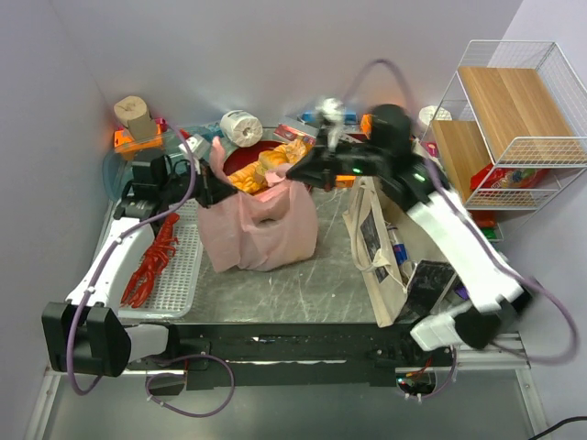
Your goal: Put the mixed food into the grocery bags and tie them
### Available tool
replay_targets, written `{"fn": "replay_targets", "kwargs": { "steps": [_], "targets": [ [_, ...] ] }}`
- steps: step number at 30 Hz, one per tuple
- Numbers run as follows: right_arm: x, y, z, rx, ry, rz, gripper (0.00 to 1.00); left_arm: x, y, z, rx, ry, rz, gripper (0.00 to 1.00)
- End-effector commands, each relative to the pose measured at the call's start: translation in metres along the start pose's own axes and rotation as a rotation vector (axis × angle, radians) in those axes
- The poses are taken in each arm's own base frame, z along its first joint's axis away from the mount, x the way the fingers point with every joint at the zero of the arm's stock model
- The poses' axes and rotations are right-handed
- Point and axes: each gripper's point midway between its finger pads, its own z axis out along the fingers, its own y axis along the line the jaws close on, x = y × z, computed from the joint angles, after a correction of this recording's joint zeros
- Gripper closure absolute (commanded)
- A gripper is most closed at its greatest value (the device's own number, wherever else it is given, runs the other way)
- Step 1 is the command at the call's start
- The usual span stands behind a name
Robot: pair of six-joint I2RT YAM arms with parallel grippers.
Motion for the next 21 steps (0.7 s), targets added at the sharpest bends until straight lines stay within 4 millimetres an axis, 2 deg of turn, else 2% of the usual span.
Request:
{"fn": "replay_targets", "kwargs": {
  "steps": [1,2,4,5,6,8,10,15,16,17,21],
  "targets": [
    [-0.084,0.042,-0.053,0.107,-0.297,-0.166,1.0,-0.019,0.008,-0.017,-0.042,-0.081,-0.002,0.99],
    [-0.09,0.054,-0.065,0.118,-0.327,-0.188,1.0,-0.018,0.01,-0.018,-0.05,-0.072,-0.017,0.99],
    [-0.085,0.061,-0.068,0.138,-0.354,-0.198,1.0,-0.015,0.02,-0.017,-0.08,-0.059,-0.049,0.99],
    [-0.09,0.072,-0.08,0.149,-0.39,-0.222,1.0,-0.015,0.024,-0.018,-0.095,-0.057,-0.063,0.99],
    [-0.083,0.074,-0.079,0.142,-0.391,-0.222,1.0,-0.013,0.025,-0.017,-0.086,-0.052,-0.073,0.99],
    [-0.083,0.083,-0.085,0.125,-0.413,-0.209,1.0,-0.015,0.021,-0.018,-0.059,-0.058,-0.07,0.99],
    [-0.074,0.08,-0.079,0.122,-0.389,-0.188,1.0,-0.023,0.006,-0.019,0.016,-0.088,-0.044,0.99],
    [-0.038,0.052,-0.05,0.147,-0.29,-0.129,1.0,-0.021,-0.014,-0.018,0.094,-0.101,-0.016,0.99],
    [-0.035,0.048,-0.046,0.147,-0.282,-0.122,1.0,-0.012,-0.022,-0.013,0.122,-0.066,-0.022,0.99],
    [-0.029,0.042,-0.039,0.148,-0.263,-0.11,1.0,-0.012,-0.027,-0.01,0.141,-0.052,-0.012,0.99],
    [-0.02,0.036,-0.021,0.107,-0.235,-0.091,1.0,0.009,-0.051,0.011,0.233,0.055,-0.01,0.99]
  ]
}}
